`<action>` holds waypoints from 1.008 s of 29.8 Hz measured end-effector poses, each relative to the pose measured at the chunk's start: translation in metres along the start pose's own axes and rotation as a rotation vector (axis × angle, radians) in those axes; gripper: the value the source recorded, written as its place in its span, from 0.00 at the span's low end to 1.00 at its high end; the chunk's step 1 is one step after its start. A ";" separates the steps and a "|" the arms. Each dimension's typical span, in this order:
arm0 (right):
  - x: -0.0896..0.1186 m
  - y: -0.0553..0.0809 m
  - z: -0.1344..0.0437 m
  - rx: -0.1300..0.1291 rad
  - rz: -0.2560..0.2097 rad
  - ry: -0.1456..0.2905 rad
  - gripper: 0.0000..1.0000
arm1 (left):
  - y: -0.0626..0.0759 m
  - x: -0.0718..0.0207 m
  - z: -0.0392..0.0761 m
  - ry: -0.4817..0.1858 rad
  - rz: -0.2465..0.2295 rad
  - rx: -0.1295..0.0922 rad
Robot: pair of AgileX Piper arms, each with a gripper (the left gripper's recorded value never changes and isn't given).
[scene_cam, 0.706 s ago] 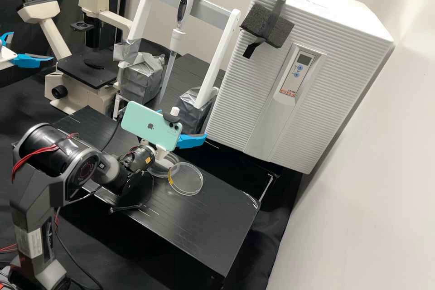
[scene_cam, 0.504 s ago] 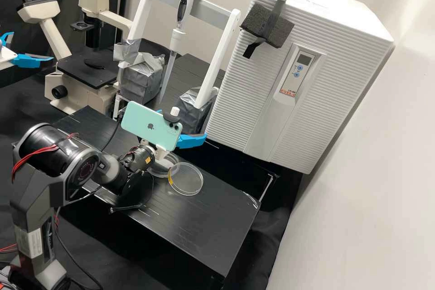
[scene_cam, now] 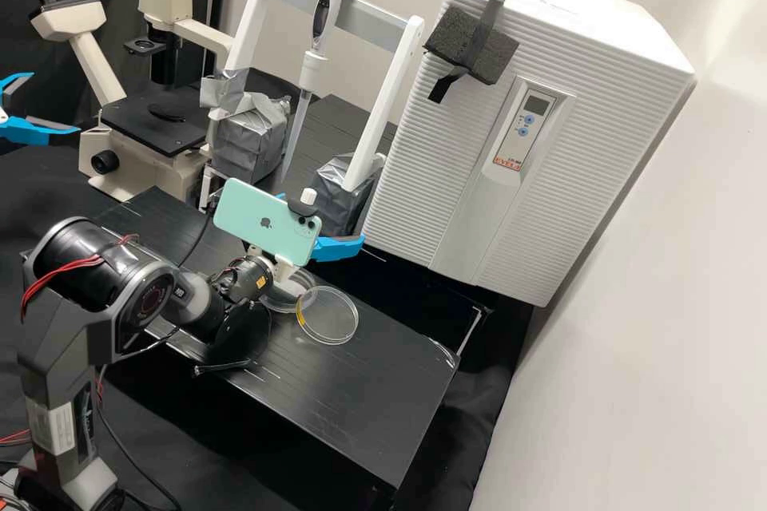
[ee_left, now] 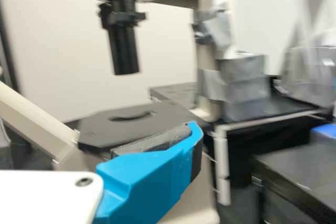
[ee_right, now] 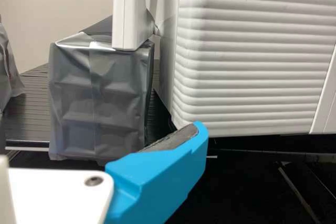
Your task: Open the bottle
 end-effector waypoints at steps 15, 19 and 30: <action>0.000 0.000 0.000 0.000 -0.001 -0.001 1.00 | -0.013 -0.0311 0.014 -0.066 -0.101 -0.110; 0.000 0.000 0.000 0.000 -0.001 -0.001 1.00 | -0.017 -0.0308 0.011 -0.064 -0.121 -0.122; 0.000 0.000 0.000 0.000 -0.001 -0.001 1.00 | -0.033 -0.0315 0.012 -0.093 -0.200 -0.156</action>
